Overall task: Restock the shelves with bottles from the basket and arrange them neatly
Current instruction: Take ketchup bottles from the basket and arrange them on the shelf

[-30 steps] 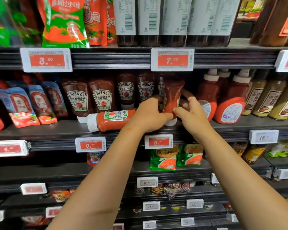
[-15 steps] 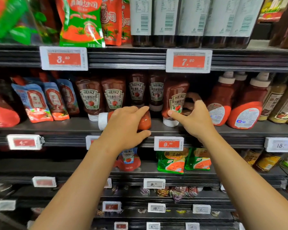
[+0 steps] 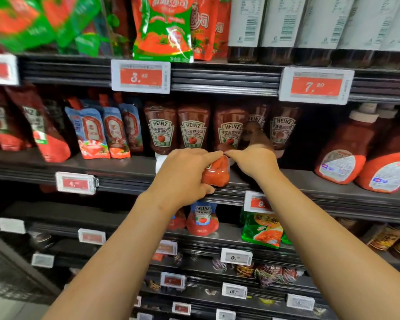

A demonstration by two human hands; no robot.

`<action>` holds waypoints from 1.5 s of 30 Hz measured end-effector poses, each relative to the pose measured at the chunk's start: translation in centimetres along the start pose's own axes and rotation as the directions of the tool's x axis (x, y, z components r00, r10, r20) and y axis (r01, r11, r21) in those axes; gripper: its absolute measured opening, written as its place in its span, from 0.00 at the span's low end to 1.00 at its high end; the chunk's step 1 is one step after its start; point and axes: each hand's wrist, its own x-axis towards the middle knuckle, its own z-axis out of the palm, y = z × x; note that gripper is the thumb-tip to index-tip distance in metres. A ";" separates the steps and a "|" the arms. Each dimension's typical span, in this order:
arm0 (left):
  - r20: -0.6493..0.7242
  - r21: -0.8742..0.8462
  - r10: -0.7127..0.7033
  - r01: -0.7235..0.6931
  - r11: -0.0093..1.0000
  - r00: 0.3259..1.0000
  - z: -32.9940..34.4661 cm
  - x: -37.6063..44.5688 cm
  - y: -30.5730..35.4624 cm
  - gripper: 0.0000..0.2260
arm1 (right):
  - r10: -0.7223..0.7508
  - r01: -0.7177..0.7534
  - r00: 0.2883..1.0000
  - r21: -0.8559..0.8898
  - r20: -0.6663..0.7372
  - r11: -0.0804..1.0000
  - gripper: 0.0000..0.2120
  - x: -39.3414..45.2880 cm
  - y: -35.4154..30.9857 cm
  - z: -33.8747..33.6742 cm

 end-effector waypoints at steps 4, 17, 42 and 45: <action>-0.019 -0.038 -0.007 0.006 0.999 1.000 -0.2 -0.1 -0.1 0.41 | -0.075 0.074 0.997 0.138 0.002 0.988 0.26 -0.7 0.8 -0.4; -0.341 -0.528 -0.260 0.045 0.848 0.903 0.7 2.7 8.4 0.19 | -0.058 -0.076 0.986 0.735 0.156 0.674 0.29 -7.9 0.5 -6.3; -0.464 -0.170 -0.283 0.230 0.958 0.839 -0.4 5.9 4.3 0.14 | -0.213 0.130 0.977 0.709 0.029 0.694 0.27 -0.7 5.4 -7.7; -0.337 0.001 -0.248 0.264 0.965 0.908 -1.1 6.7 3.4 0.34 | -0.197 0.136 0.980 0.636 0.026 0.760 0.26 -1.0 5.5 -7.6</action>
